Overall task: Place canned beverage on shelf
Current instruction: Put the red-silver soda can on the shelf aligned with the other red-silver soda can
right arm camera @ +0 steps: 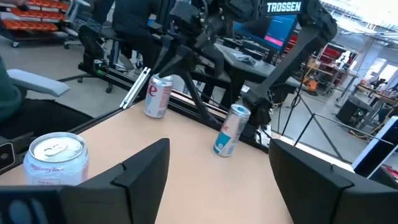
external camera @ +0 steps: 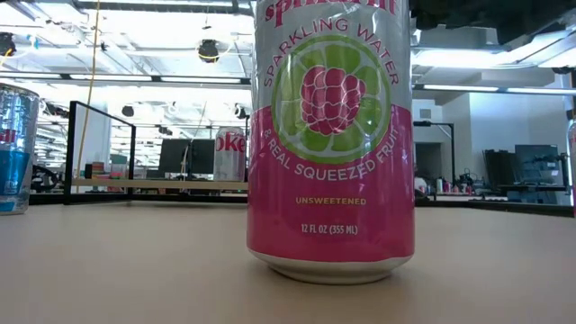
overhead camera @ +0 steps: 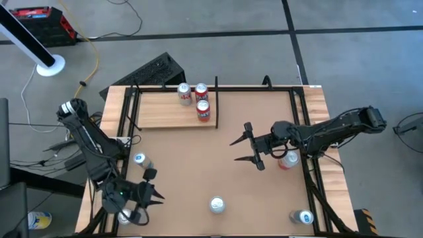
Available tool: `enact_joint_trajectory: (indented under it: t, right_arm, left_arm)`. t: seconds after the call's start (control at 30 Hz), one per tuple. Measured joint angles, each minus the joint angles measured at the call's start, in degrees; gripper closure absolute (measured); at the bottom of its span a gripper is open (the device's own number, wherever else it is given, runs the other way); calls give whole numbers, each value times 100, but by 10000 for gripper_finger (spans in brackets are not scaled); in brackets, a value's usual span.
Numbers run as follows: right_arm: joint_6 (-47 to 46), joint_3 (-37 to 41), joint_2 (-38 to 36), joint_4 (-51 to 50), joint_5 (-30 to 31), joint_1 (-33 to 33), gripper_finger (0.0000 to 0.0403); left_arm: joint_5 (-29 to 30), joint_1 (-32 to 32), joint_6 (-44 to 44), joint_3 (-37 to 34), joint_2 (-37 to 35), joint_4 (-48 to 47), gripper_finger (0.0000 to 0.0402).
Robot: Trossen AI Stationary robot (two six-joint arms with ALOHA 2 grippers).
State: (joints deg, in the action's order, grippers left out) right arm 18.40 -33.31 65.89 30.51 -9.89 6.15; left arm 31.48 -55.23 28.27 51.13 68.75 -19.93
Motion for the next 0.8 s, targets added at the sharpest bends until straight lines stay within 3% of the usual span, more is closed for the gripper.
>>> enact_joint_trajectory:
  t: [0.3,0.47,0.67,0.8]
  right_arm:
    - [10,0,0,-1,-4,0,106]
    - [10,1,0,-8,-4,2,106]
    - [-102,1,0,-8,-4,2,106]
    - [-233,1,82,35,-6,17,106]
  left_arm:
    - [-15,13,441,0,-99,320,227]
    - [-615,10,730,8,-177,1003,177]
    - [-1817,9,1221,394,-166,566,158]
    - [-1981,7,2274,895,-122,-287,165]
